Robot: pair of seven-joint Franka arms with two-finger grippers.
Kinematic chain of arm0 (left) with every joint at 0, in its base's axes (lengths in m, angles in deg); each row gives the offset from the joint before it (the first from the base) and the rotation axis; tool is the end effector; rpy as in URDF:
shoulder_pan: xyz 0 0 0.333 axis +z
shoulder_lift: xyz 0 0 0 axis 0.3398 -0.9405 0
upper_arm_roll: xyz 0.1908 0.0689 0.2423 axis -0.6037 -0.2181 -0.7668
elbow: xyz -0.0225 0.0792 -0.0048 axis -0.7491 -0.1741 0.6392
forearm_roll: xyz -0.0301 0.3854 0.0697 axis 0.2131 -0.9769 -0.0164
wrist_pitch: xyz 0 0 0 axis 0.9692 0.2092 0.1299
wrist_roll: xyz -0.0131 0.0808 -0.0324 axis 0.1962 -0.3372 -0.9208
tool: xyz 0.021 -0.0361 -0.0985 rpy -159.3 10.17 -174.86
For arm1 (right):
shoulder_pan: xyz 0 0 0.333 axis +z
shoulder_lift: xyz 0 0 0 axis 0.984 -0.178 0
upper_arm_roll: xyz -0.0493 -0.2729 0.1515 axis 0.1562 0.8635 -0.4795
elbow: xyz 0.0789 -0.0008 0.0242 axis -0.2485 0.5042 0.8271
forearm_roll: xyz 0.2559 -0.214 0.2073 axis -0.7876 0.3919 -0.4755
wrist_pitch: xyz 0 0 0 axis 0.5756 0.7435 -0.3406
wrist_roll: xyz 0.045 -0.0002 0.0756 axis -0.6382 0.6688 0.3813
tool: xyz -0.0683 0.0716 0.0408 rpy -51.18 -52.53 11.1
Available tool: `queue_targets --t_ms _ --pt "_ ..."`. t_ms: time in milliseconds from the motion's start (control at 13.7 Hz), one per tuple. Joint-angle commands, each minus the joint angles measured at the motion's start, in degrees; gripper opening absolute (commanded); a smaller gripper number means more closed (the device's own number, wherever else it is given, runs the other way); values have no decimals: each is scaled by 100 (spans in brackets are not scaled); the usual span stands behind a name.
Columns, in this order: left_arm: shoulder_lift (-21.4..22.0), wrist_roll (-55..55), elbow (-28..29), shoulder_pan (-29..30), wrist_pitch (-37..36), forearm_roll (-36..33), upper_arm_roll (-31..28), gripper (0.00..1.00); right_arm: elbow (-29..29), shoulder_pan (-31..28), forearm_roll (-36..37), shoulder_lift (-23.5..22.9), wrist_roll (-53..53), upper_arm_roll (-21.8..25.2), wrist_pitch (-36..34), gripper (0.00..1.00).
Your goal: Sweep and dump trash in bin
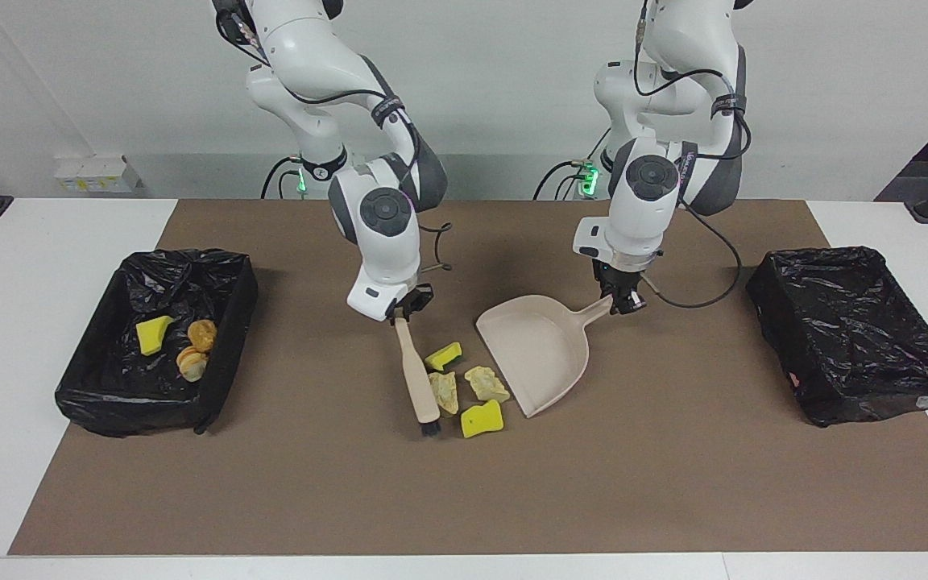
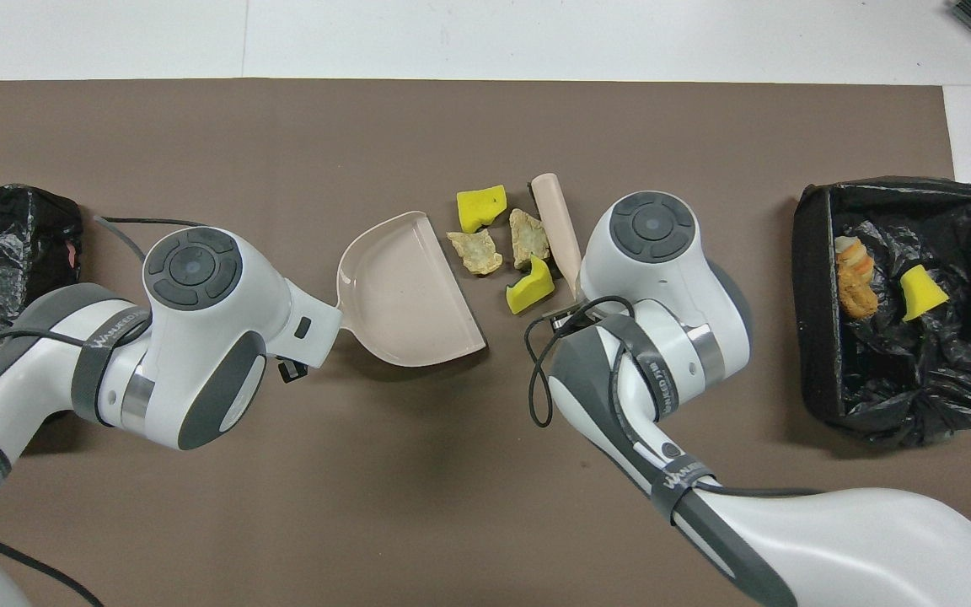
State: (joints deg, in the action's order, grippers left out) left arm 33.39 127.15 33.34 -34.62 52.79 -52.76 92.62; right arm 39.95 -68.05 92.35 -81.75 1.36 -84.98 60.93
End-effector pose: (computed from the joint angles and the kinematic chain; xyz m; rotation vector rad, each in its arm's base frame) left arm 0.5208 -0.2103 0.3766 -2.5269 1.7740 0.1298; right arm 0.5653 0.2607 0.3409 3.0619 0.4755 -0.2117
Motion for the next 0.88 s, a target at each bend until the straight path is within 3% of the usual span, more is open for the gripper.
queue_targets --t_ms 0,438,803 --pt "197 -102 238 -71 166 46 -63 0 -150 297 -422 -69 22 -35 -29 0" --pt "197 -76 238 -63 166 46 -63 0 -107 1211 -1188 -26 1155 -43 244 0" --pt "188 -67 238 -63 175 169 -71 0 -176 1397 -1189 124 1323 -52 -151 0"
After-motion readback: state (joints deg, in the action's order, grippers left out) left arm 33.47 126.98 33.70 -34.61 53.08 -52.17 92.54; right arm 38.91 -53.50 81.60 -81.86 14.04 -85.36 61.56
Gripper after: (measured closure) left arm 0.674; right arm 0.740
